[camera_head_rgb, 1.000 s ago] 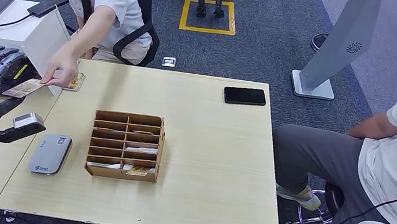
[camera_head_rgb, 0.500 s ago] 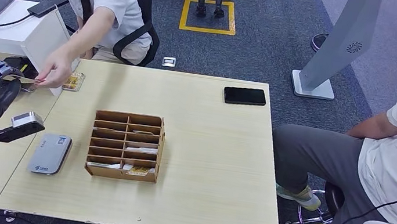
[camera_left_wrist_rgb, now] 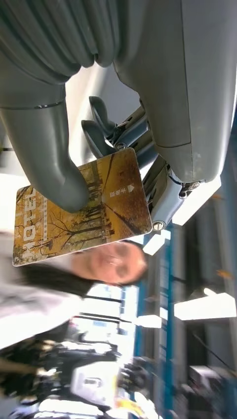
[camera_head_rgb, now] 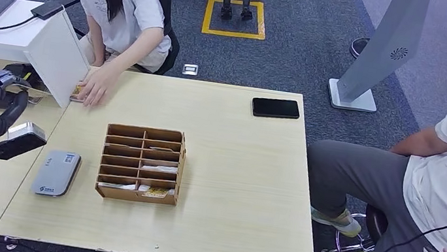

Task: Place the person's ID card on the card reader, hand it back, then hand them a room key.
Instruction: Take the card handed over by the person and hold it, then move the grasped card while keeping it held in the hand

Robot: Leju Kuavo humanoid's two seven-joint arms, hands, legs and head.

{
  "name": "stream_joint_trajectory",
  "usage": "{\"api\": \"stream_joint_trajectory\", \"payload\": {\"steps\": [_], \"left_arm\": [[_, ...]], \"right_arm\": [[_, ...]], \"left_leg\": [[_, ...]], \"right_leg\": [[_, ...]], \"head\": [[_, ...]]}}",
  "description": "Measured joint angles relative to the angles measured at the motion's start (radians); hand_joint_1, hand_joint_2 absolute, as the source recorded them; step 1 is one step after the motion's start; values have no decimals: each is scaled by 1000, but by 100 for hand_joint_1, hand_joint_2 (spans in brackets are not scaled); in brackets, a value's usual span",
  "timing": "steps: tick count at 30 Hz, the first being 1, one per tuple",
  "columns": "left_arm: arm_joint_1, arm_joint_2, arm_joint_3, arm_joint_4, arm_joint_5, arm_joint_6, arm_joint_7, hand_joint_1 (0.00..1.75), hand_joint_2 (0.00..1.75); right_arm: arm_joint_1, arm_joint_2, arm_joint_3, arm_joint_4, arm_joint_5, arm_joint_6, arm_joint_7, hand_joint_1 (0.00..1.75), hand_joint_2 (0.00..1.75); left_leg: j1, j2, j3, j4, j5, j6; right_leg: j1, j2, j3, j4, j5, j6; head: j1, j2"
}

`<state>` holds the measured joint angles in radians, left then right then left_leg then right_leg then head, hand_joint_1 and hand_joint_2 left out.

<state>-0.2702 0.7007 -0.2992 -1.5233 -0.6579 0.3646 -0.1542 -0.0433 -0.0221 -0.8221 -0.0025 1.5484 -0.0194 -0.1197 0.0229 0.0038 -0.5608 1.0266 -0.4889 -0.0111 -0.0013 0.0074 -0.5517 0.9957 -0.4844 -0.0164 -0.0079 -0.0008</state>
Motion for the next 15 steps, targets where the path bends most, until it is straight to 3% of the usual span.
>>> {"api": "stream_joint_trajectory", "payload": {"steps": [8, 15], "left_arm": [[-7, -96, 3, -6, 475, -333, 79, 175, 175], [-5, -117, 11, -8, 550, -398, 113, 175, 175]], "right_arm": [[12, 11, 0, 0, 0, -50, 1, 0, 0], [17, 15, -2, 1, 0, -49, 7, 0, 0]], "left_leg": [[0, 1, 0, 0, 0, 1], [0, 0, -1, 0, 0, 1]], "right_leg": [[-1, 1, 0, 0, 0, 0], [-1, 0, 0, 0, 0, 0]], "head": [[0, 0], [0, 0]]}}
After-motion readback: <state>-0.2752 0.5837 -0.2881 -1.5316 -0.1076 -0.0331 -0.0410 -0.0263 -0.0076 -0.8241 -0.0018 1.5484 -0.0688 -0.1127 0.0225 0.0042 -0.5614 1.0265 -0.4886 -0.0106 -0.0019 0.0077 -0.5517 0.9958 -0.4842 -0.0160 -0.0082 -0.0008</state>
